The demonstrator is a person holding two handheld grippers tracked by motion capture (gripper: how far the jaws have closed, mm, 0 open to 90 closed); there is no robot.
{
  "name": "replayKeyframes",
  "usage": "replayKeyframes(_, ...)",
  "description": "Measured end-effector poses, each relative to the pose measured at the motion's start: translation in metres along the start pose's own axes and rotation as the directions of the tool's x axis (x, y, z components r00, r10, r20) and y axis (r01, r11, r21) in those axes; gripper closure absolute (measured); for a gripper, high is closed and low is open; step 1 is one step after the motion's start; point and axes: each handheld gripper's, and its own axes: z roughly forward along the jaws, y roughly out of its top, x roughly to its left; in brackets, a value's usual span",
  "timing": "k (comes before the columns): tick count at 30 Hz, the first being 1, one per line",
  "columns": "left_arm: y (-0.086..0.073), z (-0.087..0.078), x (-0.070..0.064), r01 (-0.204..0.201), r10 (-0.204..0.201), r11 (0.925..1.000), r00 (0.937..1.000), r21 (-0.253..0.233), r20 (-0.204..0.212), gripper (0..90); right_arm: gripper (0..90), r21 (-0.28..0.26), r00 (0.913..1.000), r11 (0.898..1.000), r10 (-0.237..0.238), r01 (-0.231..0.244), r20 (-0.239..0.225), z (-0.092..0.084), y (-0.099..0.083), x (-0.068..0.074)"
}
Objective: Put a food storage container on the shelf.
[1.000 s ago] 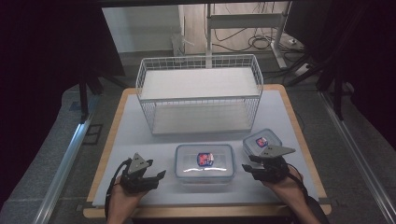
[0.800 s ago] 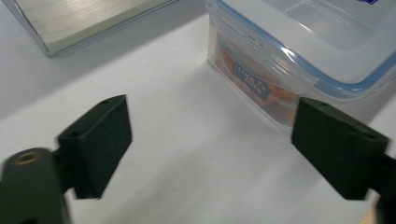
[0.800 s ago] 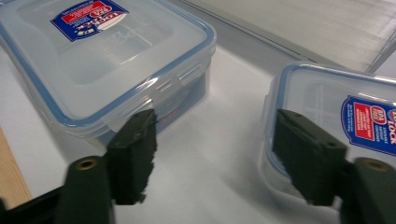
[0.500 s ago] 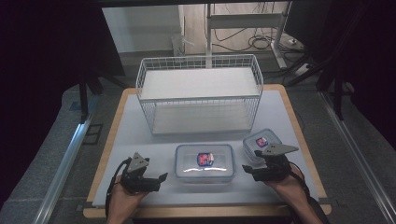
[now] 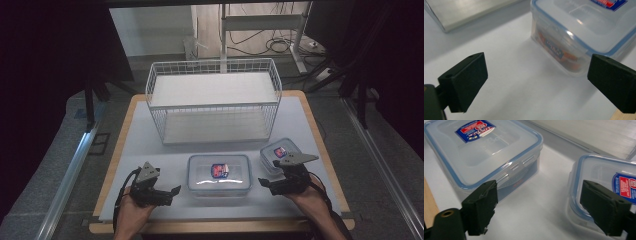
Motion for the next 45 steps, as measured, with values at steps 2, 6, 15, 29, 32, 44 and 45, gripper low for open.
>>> replayKeyframes(2, 0.002, 0.0, 0.0, 0.012, -0.012, 0.9998, 0.9997, -0.015, 0.023, 1.9, 11.4, 0.006, 0.9999, 1.0, 0.0, 0.0, -0.012, 0.001, 0.002, 0.001)
replayKeyframes(6, 0.005, 0.001, 0.002, 0.021, -0.019, 0.9995, 0.9968, -0.023, 0.077, 1.2, 7.9, 0.027, 0.9987, 1.0, 0.001, 0.0, -0.05, 0.003, 0.005, 0.003)
replayKeyframes(15, 0.018, 0.013, -0.001, 0.016, -0.02, 0.9991, 0.9917, 0.039, 0.127, 0.8, 6.2, 0.035, 0.984, 0.999, 0.024, -0.018, -0.176, 0.011, 0.015, 0.005)
replayKeyframes(29, 0.032, 0.044, 0.008, 0.143, -0.167, 0.9852, 0.9275, 0.094, 0.334, 1.4, 4.5, 0.16, 0.9395, 0.975, 0.196, -0.156, -0.281, 0.039, 0.023, 0.003)
replayKeyframes(32, 0.033, 0.054, 0.005, 0.131, -0.168, 0.9835, 0.9184, 0.124, 0.358, 2.0, 5.5, 0.184, 0.9328, 0.968, 0.218, -0.169, -0.287, 0.046, 0.026, 0.003)
replayKeyframes(44, 0.034, 0.061, 0.0, 0.126, -0.187, 0.976, 0.9025, 0.177, 0.388, 6.3, 11.6, 0.219, 0.9006, 0.95, 0.287, -0.223, -0.326, 0.059, 0.026, 0.004)
replayKeyframes(45, 0.034, 0.059, -0.002, 0.124, -0.183, 0.977, 0.9065, 0.173, 0.381, 7.3, 13.5, 0.213, 0.9008, 0.951, 0.286, -0.225, -0.326, 0.057, 0.025, 0.004)
